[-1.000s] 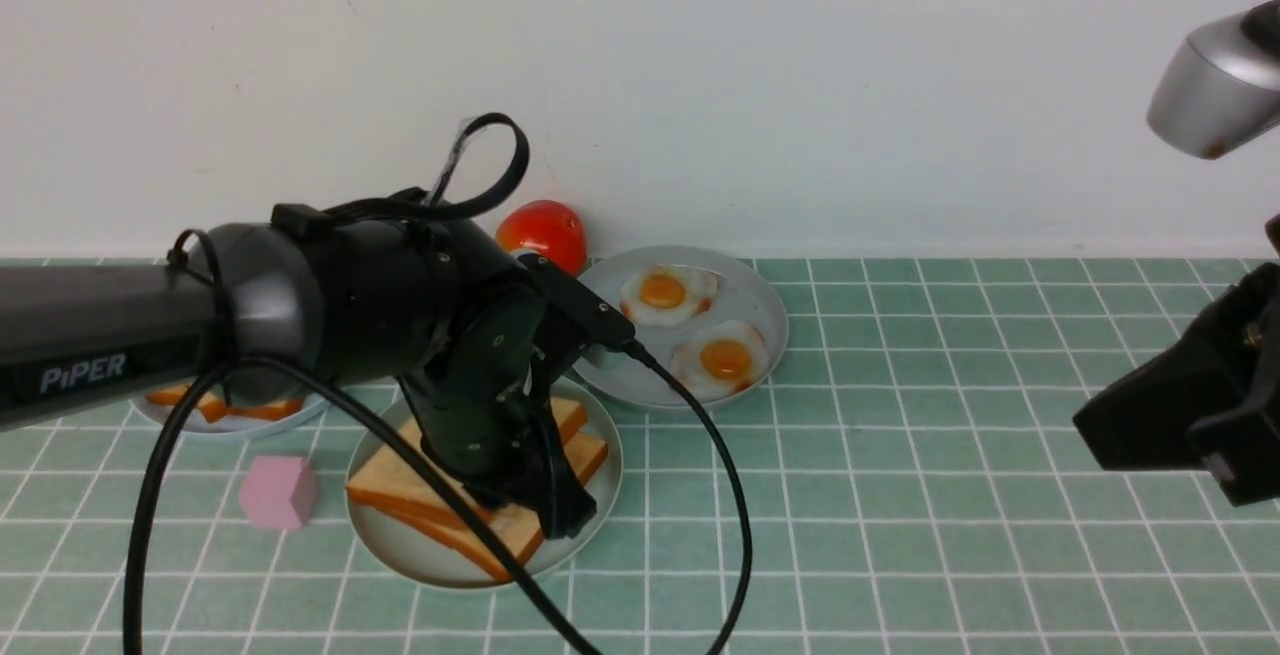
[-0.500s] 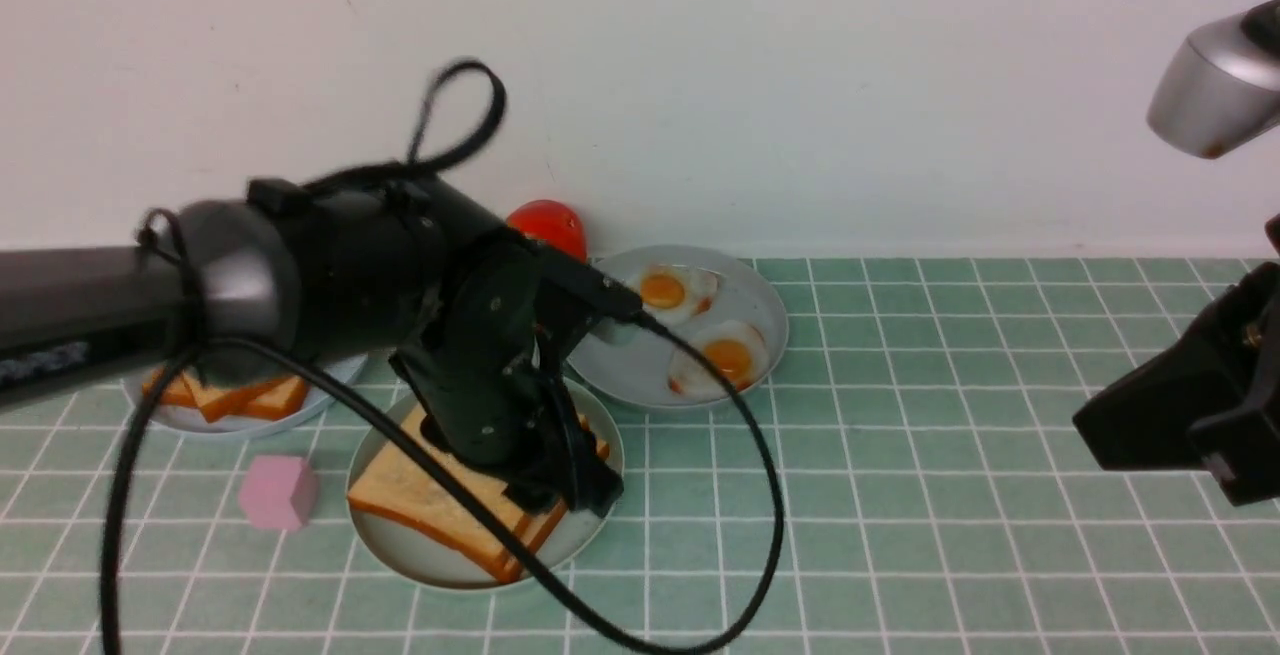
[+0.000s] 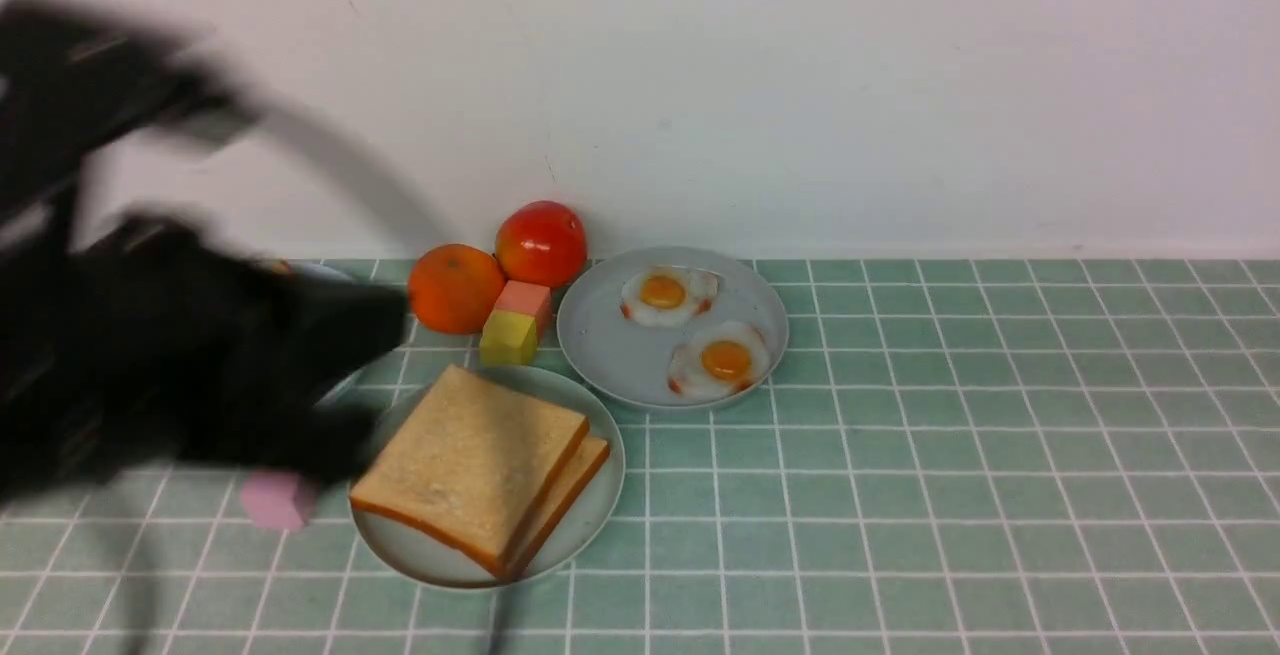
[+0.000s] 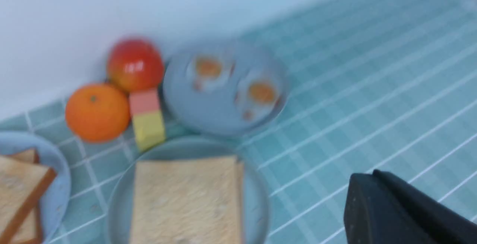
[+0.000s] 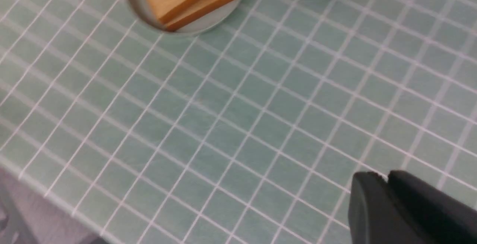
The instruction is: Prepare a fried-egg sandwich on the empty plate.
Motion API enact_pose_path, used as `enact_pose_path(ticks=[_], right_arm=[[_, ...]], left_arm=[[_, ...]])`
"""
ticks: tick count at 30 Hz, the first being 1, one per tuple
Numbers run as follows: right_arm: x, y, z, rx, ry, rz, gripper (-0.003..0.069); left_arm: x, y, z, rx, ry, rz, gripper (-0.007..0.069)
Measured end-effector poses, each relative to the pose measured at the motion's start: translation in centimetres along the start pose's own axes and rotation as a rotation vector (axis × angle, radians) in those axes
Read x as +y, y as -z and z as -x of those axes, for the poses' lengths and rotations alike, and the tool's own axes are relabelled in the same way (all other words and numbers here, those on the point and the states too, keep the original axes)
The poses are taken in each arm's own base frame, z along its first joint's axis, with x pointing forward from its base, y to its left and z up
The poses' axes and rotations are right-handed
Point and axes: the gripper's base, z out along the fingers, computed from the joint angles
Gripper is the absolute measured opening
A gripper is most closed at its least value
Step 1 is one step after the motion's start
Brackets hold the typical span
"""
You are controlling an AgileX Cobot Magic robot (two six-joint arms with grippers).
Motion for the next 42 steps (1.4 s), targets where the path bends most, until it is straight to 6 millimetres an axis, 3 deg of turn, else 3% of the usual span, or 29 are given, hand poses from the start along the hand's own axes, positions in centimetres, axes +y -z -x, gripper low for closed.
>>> enact_pose_path(ticks=[4,5,8,12,17,24,34,38,42], right_arm=[[-0.7,1.9,-4.0,-0.08,-0.084,-0.076,0.0043],[-0.7,2.0,-4.2,-0.085,-0.087,-0.078,0.0035],[-1.3,2.5,-7.9,-0.214,-0.154,-0.12,-0.0009],[-1.8,2.1,-10.8,-0.387,-0.238,-0.117,-0.001],[-2.2,-0.2,-12.3,-0.521,-0.275,-0.095,-0.0009],[-2.4,-5.0,-13.4,-0.623,-0.239,-0.054,-0.0003],[-3.1,-10.8,-17.9,-0.46,-0.236,-0.075,0.0001],[-3.7,-11.5,-19.2,-0.45,-0.228,-0.151,-0.0003],[-5.1,-12.0,-21.0,-0.564,-0.295,-0.34,-0.0015]], left_arm=[[0.6,4.5,-5.6,-0.226,0.061,-0.035,-0.0013],[0.6,4.5,-5.6,-0.225,0.063,-0.035,-0.0013],[1.1,6.3,-9.6,-0.377,0.086,-0.051,-0.0013],[1.4,7.1,-11.9,-0.438,0.092,-0.06,-0.0013],[1.4,7.1,-12.6,-0.435,0.097,-0.063,-0.0013],[1.4,6.8,-13.3,-0.348,0.096,-0.06,-0.0013],[1.4,6.8,-13.5,-0.334,0.097,-0.06,-0.0013],[1.4,6.7,-13.5,-0.331,0.097,-0.06,-0.0013],[1.4,6.7,-13.6,-0.318,0.097,-0.059,-0.0013]])
